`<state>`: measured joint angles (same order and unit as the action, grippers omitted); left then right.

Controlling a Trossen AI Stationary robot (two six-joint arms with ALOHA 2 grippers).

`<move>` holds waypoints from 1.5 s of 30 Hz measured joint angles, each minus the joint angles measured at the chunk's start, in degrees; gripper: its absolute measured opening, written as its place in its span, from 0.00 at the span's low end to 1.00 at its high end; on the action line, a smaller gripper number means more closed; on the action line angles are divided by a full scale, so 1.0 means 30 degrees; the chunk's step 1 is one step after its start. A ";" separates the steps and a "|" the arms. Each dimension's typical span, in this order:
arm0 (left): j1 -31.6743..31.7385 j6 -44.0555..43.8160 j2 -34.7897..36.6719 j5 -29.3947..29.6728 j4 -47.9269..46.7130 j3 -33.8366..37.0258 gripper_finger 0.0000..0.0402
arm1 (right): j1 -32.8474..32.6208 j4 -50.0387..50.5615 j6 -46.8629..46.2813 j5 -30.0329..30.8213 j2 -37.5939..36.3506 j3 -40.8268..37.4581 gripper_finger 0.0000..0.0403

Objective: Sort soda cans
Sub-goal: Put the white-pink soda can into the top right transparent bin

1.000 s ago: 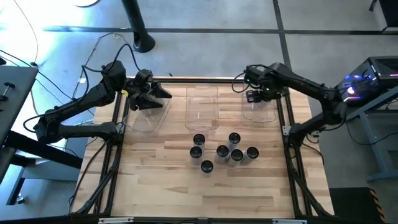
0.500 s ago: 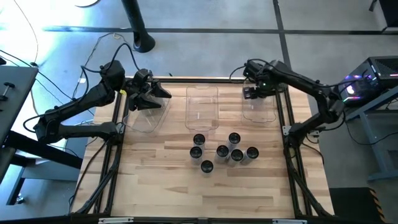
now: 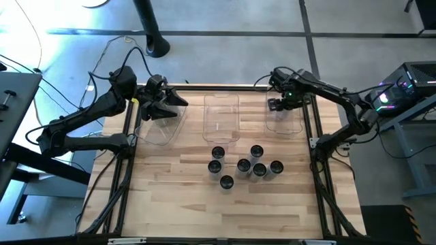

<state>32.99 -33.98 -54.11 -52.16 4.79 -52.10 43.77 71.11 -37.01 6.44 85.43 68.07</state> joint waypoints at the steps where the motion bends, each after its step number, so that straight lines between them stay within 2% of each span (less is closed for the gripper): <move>1: 0.0000 -0.0003 0.0000 0.0008 -0.0005 -0.0001 0.96 | 0.0251 -0.0134 0.0138 0.0131 -0.0009 0.0000 0.59; 9: 0.0000 -0.0100 0.0000 0.0138 0.0002 -0.0004 0.96 | 0.1762 -0.0749 0.0842 -0.0173 -0.0009 0.0000 0.60; 15: 0.0000 -0.0192 0.0000 0.0153 0.0002 0.0000 0.96 | 0.1915 -0.1158 0.0835 -0.0258 -0.0009 0.0000 0.72; 18: 0.0000 -0.0299 0.0000 0.0158 0.0002 0.0000 0.96 | 0.1915 -0.1114 0.0806 -0.0336 -0.0017 0.0015 0.75; 29: 0.0000 -0.0312 0.0000 0.0182 0.0002 -0.0001 0.96 | 0.1908 -0.0822 0.0638 -0.0413 -0.0017 0.0015 0.76; 35: 0.0000 -0.0297 0.0000 0.0173 0.0002 0.0000 0.96 | 0.1900 -0.0008 0.0777 -0.1105 -0.0017 0.0095 0.76; 45: 0.0000 -0.0297 0.0000 0.0135 0.0002 0.0000 0.96 | 0.1900 0.2102 0.1025 -0.0647 -0.0017 0.1820 0.77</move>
<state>32.99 -34.87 -54.11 -51.76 4.80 -52.10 49.47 77.42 -33.93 4.50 85.38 73.53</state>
